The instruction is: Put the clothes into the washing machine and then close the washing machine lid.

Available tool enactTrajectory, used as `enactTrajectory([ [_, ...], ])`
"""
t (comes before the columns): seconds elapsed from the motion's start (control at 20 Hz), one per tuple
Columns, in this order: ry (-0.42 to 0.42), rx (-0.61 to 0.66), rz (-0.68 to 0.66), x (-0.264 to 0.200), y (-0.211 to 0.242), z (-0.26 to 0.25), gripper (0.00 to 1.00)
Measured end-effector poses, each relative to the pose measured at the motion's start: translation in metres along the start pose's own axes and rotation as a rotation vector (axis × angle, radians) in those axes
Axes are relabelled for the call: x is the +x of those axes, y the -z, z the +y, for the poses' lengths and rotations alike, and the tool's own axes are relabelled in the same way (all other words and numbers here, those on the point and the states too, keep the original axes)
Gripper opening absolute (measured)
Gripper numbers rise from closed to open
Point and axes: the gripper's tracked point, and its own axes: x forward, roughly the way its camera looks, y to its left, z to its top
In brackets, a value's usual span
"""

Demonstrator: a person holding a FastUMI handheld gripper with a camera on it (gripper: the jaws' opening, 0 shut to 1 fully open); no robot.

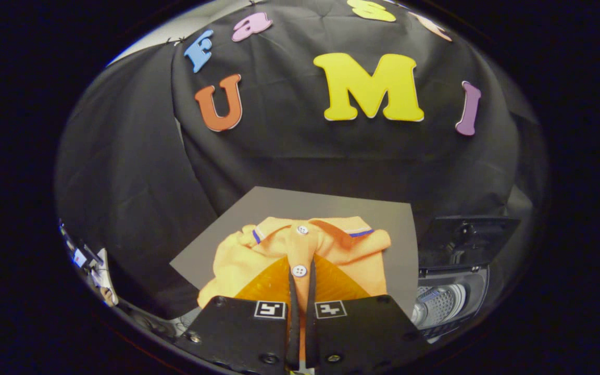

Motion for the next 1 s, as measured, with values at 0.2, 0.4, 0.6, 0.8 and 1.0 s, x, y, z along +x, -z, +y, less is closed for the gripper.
enactTrajectory([
  [0.2,0.003,0.008,-0.104,-0.049,-0.022,-0.009,0.07],
  [0.4,0.022,0.013,-0.207,-0.106,-0.042,-0.027,0.07],
  [0.6,0.076,0.017,-0.306,-0.166,-0.064,-0.062,0.07],
  [0.8,0.142,0.031,-0.36,-0.216,-0.076,-0.114,0.08],
  [1.0,0.222,0.045,-0.375,-0.244,-0.077,-0.182,0.07],
])
